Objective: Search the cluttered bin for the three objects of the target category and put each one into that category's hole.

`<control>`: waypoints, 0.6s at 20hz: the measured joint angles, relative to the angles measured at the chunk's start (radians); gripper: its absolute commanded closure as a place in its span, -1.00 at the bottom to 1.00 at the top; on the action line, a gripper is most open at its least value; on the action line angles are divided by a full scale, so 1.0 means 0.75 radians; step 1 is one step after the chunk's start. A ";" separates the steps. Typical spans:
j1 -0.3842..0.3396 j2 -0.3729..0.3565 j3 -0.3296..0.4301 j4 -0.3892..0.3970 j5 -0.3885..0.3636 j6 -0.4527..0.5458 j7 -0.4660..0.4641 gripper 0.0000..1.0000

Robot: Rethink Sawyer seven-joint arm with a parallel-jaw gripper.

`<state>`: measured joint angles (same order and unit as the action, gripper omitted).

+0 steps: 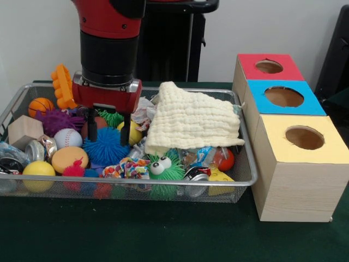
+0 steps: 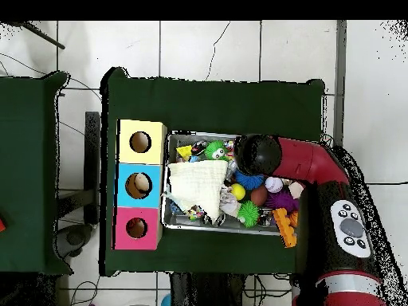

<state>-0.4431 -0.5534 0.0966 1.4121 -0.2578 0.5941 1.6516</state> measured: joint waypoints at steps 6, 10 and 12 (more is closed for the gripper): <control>0.000 0.020 -0.003 0.000 -0.002 -0.028 0.000 -1.00; 0.000 0.036 -0.013 0.001 -0.004 -0.051 0.000 -1.00; 0.000 0.045 -0.019 0.003 -0.005 -0.065 0.000 -1.00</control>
<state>-0.4432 -0.5199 0.0820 1.4147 -0.2617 0.5452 1.6516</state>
